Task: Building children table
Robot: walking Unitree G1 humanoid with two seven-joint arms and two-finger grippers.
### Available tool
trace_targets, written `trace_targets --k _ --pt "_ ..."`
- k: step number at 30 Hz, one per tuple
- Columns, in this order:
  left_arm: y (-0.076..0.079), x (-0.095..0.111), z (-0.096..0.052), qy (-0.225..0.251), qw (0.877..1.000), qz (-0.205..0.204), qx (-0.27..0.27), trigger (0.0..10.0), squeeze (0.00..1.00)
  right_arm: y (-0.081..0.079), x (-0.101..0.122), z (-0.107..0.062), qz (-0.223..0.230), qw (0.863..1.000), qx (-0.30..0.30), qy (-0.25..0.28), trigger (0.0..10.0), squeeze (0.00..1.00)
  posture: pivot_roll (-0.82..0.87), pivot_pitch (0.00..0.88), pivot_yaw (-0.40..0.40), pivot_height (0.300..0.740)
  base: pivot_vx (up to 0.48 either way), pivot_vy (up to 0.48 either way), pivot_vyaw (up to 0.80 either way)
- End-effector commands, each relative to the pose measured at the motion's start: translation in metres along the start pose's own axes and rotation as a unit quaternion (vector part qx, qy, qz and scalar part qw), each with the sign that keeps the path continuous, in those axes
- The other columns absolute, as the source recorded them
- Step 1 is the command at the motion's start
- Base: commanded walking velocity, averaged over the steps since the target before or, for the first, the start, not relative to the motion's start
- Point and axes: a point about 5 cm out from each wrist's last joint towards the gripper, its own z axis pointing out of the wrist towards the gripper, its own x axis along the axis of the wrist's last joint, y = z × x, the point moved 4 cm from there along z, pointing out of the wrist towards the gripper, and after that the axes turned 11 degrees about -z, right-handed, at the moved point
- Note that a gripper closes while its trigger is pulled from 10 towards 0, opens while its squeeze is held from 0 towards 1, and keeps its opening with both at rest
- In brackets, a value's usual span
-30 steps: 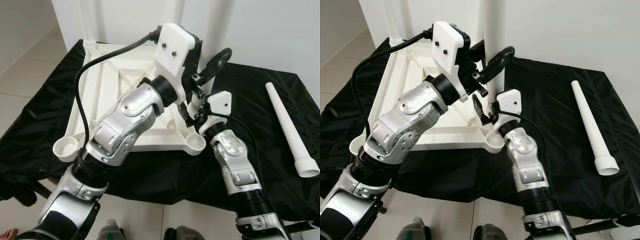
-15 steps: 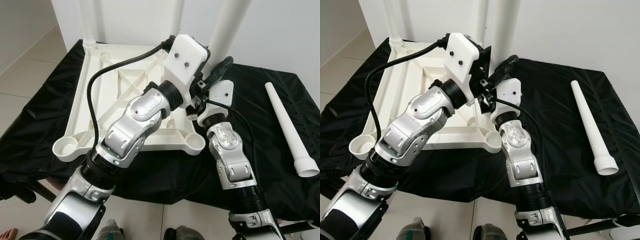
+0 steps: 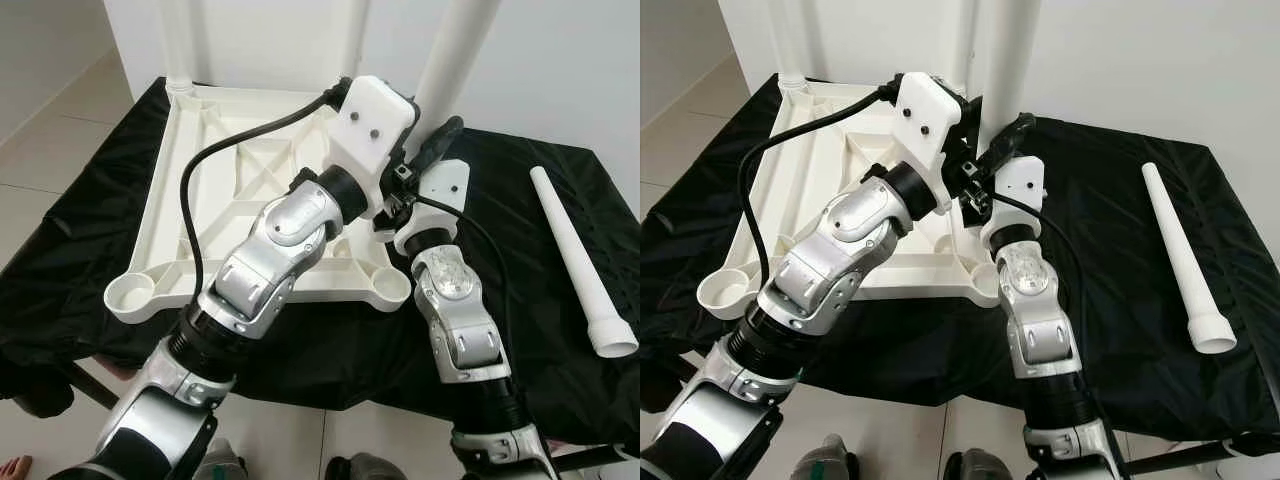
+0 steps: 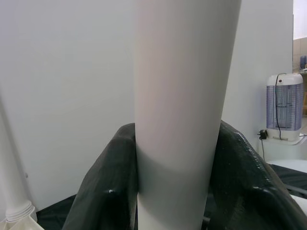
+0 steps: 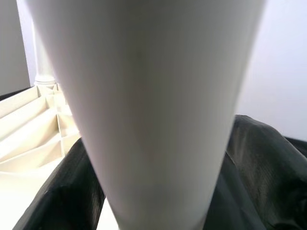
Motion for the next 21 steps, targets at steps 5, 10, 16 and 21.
trace_targets --k 5,10,16,21 --pt "-0.0011 0.0039 0.0009 0.013 1.0 0.005 0.006 10.0 0.0 0.0027 -0.006 -0.0041 0.001 1.0 -0.012 -0.026 10.0 0.0 0.05 0.01 -0.089 0.74 0.0 0.0 0.0" --pt "-0.0009 0.0049 0.0016 0.015 1.0 0.005 0.005 10.0 0.0 0.0028 -0.0069 -0.0045 0.003 0.999 -0.014 -0.034 10.0 0.0 0.05 0.011 -0.088 0.74 0.0 0.0 0.0" --pt "0.0001 0.0047 0.0017 0.015 1.0 0.005 0.004 10.0 0.0 0.0038 -0.0047 -0.0036 0.006 0.999 -0.015 -0.032 4.1 0.0 0.05 0.011 -0.089 0.74 0.0 0.0 0.0" --pt "0.0011 0.0035 0.0013 0.014 1.0 0.003 0.004 10.0 0.0 0.0042 -0.0012 -0.0032 0.011 0.999 -0.015 -0.028 0.0 0.0 0.05 0.012 -0.09 0.74 0.0 0.0 0.0"
